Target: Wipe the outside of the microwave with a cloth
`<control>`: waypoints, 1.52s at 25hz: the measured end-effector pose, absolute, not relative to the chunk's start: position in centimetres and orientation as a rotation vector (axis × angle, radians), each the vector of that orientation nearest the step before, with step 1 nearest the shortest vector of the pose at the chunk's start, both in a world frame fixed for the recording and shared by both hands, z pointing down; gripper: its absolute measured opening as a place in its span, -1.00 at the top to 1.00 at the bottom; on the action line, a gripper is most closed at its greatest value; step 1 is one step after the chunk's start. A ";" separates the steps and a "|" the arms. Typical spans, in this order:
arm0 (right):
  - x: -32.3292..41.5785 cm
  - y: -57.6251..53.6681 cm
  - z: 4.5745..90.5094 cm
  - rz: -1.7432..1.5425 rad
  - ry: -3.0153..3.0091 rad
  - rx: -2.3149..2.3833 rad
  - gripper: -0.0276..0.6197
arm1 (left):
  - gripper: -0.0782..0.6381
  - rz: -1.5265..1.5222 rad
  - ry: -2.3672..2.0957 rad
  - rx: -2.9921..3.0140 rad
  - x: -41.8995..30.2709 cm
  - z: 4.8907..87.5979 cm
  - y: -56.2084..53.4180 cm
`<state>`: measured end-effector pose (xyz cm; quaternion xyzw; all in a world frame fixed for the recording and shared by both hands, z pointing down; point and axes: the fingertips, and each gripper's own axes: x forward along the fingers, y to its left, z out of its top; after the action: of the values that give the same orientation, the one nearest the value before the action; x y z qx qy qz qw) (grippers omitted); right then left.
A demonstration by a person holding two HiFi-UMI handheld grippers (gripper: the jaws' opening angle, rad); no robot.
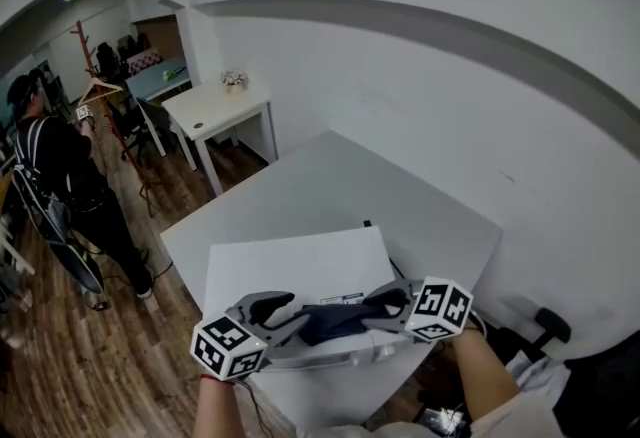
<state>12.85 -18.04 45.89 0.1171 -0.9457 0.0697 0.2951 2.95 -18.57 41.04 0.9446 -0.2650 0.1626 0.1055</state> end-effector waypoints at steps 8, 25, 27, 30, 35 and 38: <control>12.5 -21.6 39.3 0.222 -2.815 0.631 0.44 | 0.33 0.235 -1.081 2.783 3.1 38.4 -21.9; 11.4 -22.8 37.1 0.048 -2.862 0.964 0.80 | 0.78 0.004 -1.244 2.809 5.8 35.6 -23.2; 11.9 -22.9 37.1 0.051 -2.848 0.983 0.82 | 0.78 -0.003 -1.226 2.818 6.0 35.4 -23.2; 12.4 -23.0 37.0 0.064 -2.849 1.004 0.82 | 0.78 -0.017 -1.206 2.829 6.3 35.0 -23.0; 13.1 -22.8 36.3 0.070 -2.861 1.022 0.82 | 0.78 -0.021 -1.196 2.838 6.6 34.6 -23.0; 13.4 -22.8 36.1 0.077 -2.868 1.028 0.82 | 0.78 -0.012 -1.185 2.851 7.0 34.5 -22.9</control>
<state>13.42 -22.79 36.07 0.3370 -0.9400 0.0253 0.0467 7.02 -22.93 34.55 0.9231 -0.3837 -0.0038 0.0269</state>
